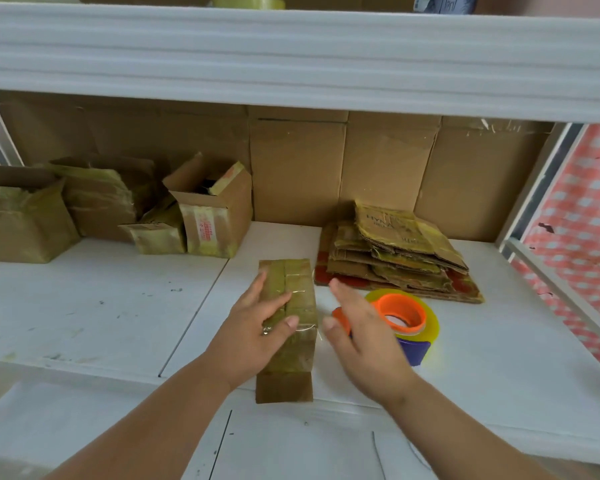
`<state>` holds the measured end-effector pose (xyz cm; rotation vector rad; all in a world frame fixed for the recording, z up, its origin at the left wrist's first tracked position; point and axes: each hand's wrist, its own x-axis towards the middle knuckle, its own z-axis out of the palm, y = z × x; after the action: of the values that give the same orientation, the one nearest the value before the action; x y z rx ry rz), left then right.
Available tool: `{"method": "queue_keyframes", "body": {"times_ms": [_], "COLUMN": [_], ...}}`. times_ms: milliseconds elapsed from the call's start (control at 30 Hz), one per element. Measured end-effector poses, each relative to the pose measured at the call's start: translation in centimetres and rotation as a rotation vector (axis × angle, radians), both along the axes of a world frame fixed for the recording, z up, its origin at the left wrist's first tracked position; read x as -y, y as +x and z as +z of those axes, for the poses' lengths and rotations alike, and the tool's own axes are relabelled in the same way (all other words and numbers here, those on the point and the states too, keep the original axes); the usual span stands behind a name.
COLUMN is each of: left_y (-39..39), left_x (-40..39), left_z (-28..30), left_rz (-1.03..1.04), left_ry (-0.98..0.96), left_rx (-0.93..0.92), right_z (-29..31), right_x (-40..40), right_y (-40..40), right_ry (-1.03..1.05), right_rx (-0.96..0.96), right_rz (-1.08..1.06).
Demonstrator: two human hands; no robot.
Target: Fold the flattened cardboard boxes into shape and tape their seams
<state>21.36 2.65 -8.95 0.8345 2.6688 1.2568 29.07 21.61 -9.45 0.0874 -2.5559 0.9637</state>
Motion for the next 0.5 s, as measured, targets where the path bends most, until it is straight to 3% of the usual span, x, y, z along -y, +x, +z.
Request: {"method": "queue_keyframes", "body": {"times_ms": [67, 167, 300, 400, 500], "left_y": [0.5, 0.9, 1.1, 1.3, 1.5], "left_x": [-0.1, -0.3, -0.8, -0.9, -1.1], "left_z": [0.3, 0.4, 0.3, 1.0, 1.6], "left_rz": [-0.005, 0.011, 0.169, 0.167, 0.183], "left_ry": [0.019, 0.142, 0.676, 0.812, 0.897], "left_rx": [0.037, 0.185, 0.682, 0.855, 0.890], "right_z": [-0.9, -1.8, -2.4, -2.6, -2.2], "right_x": [2.3, 4.4, 6.1, 6.6, 6.2], "right_y": [0.5, 0.7, 0.5, 0.4, 0.5], "right_ry": [-0.179, -0.446, -0.788, -0.900, -0.904], "right_rx": [0.124, 0.268, 0.277, 0.274, 0.285], "right_rz": [0.155, 0.159, 0.135, 0.117, 0.115]}}
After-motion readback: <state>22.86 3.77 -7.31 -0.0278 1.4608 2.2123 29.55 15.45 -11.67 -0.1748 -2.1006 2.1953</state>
